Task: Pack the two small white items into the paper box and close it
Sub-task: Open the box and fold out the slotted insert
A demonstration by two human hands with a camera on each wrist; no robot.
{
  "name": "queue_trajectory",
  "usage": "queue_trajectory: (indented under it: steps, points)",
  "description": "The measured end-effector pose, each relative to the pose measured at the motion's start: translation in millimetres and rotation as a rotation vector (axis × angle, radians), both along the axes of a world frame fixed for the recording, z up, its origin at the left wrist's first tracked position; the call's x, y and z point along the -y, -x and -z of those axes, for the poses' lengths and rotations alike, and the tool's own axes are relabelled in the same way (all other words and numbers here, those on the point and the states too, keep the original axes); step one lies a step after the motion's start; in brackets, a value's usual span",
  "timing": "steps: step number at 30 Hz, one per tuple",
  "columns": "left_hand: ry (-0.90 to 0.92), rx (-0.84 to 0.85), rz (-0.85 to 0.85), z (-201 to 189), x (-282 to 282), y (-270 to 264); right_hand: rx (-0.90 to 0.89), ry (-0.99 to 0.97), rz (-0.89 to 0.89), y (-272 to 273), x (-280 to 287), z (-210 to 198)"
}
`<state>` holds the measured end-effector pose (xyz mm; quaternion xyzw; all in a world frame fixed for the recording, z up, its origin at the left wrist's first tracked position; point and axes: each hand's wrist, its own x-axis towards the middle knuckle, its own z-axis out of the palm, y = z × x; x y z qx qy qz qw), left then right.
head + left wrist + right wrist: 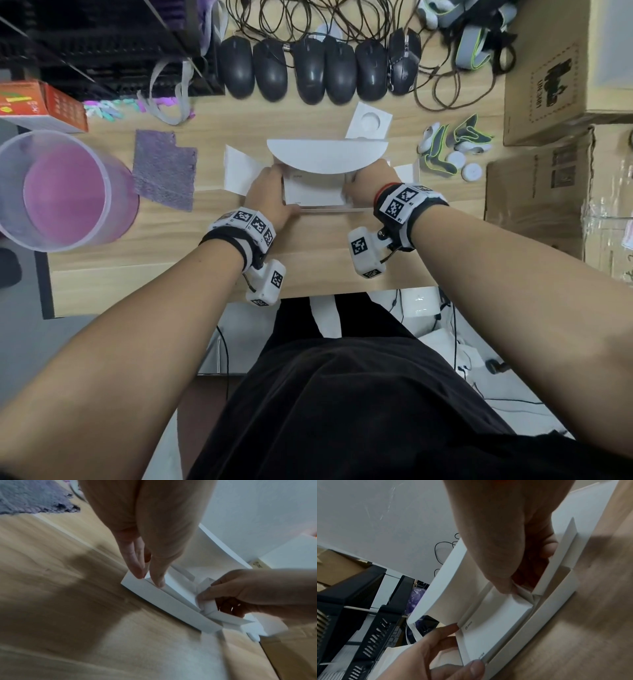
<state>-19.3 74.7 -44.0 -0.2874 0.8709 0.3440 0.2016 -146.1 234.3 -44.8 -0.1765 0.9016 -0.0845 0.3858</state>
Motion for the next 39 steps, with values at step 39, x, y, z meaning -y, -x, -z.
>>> queue_trajectory:
  steps: [39]
  points:
    - [0.267,0.133,0.257,9,23,9,0.045,0.083,-0.051,10,-2,33]
